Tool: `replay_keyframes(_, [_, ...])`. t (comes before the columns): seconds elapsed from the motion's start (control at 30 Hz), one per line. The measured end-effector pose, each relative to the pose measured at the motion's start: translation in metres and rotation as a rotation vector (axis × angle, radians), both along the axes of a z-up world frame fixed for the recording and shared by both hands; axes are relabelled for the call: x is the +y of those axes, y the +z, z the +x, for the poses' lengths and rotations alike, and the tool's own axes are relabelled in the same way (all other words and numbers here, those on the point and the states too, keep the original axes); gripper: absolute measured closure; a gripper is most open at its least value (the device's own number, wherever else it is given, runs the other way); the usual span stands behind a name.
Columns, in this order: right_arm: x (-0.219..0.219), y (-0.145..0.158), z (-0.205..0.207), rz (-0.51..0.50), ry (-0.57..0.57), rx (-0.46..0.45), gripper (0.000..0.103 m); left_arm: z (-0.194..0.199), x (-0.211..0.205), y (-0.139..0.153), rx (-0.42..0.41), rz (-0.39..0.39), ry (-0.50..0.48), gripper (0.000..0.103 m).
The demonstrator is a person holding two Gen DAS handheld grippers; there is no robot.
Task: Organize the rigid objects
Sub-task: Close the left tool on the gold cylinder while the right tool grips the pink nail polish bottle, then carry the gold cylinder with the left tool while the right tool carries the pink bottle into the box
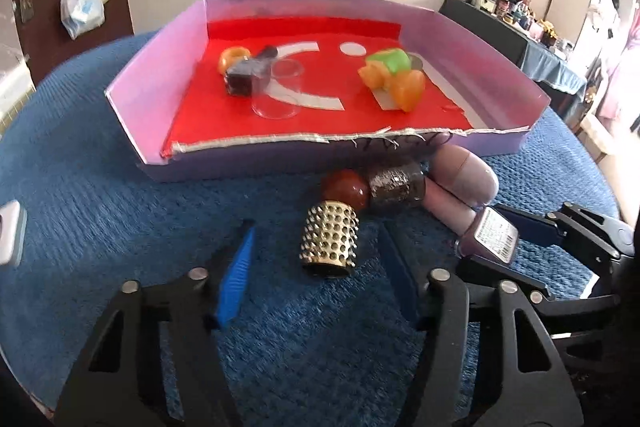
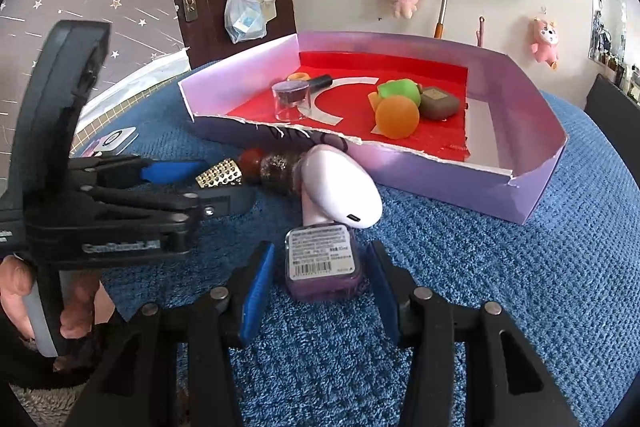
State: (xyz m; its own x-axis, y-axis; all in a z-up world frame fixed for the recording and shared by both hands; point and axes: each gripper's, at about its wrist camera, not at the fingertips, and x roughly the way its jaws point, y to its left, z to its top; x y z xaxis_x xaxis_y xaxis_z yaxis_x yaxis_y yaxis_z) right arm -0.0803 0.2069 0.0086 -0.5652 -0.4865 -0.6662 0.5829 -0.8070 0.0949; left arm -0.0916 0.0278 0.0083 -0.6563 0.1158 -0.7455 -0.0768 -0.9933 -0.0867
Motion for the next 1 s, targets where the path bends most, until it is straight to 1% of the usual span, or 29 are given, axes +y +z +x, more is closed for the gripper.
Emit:
replay_keyframes(0.03, [-0.001, 0.000, 0.001, 0.006, 0.004, 0.008, 0.054, 0.001, 0.000, 0.000, 0.001, -0.004, -0.001, 0.051])
replay_keyframes(0.07, [-0.003, 0.000, 0.001, 0.007, 0.008, 0.012, 0.056, 0.002, -0.002, 0.000, 0.004, -0.003, -0.002, 0.058])
replay_keyframes(0.1, [-0.004, -0.001, 0.001, 0.013, 0.008, 0.018, 0.061, 0.003, -0.004, 0.001, 0.006, -0.002, 0.002, 0.065])
replay_keyframes(0.13, [-0.005, -0.001, 0.002, 0.021, 0.005, 0.026, 0.063, 0.005, -0.007, 0.001, 0.010, 0.003, 0.008, 0.067])
replay_keyframes(0.23, [-0.005, -0.001, 0.003, 0.025, 0.004, 0.029, 0.065, 0.008, -0.010, 0.002, 0.019, 0.025, 0.004, 0.078])
replay_keyframes(0.37, [-0.006, 0.001, 0.006, 0.012, 0.013, 0.017, 0.065, 0.014, -0.005, 0.006, 0.050, -0.015, -0.006, 0.079])
replay_keyframes(0.53, [-0.004, 0.011, 0.014, -0.045, 0.049, -0.009, 0.065, 0.025, -0.005, 0.019, 0.090, -0.012, -0.022, 0.079])
replay_keyframes(0.73, [-0.003, 0.031, 0.022, -0.112, 0.070, 0.000, 0.065, 0.029, -0.021, 0.028, 0.102, 0.043, 0.003, 0.079])
replay_keyframes(0.87, [-0.007, 0.042, 0.027, -0.123, 0.081, 0.023, 0.065, 0.031, -0.029, 0.033, 0.112, 0.067, 0.013, 0.079])
replay_keyframes(1.0, [-0.008, 0.044, 0.028, -0.125, 0.084, 0.026, 0.065, 0.032, -0.029, 0.034, 0.112, 0.084, 0.012, 0.079])
